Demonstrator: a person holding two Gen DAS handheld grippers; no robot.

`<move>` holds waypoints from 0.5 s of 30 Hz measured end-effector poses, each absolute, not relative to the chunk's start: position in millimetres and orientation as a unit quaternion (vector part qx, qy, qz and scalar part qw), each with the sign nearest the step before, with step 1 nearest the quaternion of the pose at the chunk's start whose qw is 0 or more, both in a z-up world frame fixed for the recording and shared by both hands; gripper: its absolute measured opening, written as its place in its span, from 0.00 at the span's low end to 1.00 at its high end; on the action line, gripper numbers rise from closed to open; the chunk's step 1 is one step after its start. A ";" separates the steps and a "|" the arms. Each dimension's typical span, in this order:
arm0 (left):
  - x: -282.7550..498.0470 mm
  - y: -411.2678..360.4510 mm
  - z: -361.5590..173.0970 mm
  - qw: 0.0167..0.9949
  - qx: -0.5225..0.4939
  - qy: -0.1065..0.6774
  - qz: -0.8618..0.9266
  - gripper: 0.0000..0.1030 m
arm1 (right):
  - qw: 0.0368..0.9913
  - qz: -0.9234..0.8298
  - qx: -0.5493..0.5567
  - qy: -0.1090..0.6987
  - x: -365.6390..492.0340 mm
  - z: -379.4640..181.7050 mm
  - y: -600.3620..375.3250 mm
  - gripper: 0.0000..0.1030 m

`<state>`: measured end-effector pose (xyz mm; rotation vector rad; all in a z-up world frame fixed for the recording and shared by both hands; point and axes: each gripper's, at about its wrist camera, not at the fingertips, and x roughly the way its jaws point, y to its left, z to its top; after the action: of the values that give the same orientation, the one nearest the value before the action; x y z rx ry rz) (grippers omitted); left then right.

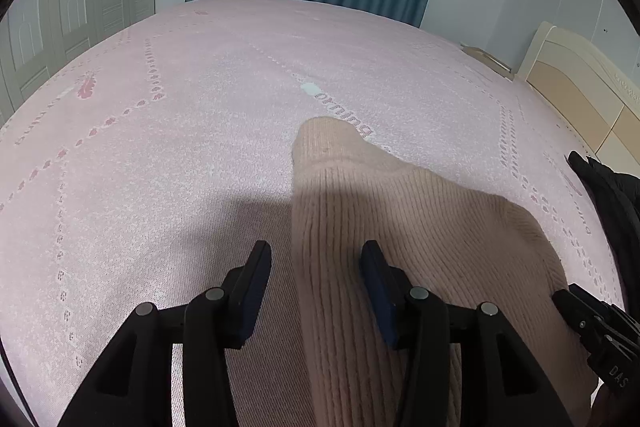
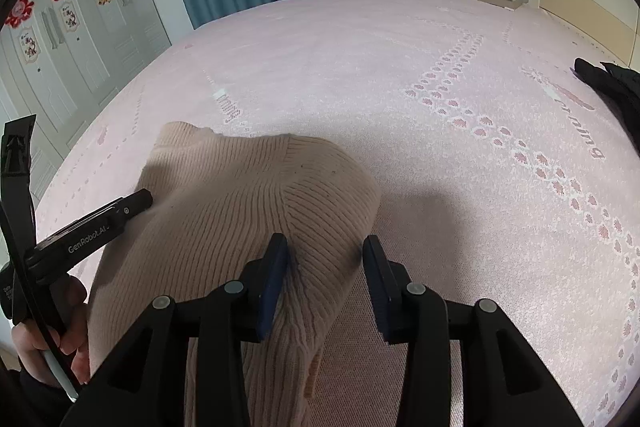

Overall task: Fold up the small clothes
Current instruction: 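Press the folded sweater flat with both tools, fingers open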

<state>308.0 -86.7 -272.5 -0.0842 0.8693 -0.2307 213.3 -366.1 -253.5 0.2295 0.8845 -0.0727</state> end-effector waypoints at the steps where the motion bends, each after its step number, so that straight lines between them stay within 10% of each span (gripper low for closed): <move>1: 308.0 -86.6 -272.4 0.900 -0.041 0.420 -0.111 0.44 | 0.897 -0.035 0.111 0.427 213.6 -253.6 -366.2 0.38; 15: 295.0 -88.5 -265.2 0.909 -0.032 0.400 -0.113 0.44 | 0.902 -0.034 0.123 0.414 208.5 -248.9 -370.2 0.38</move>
<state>295.0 -88.5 -265.2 -0.0650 0.8246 -0.2335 208.5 -370.2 -248.9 0.2539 0.8554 -0.0703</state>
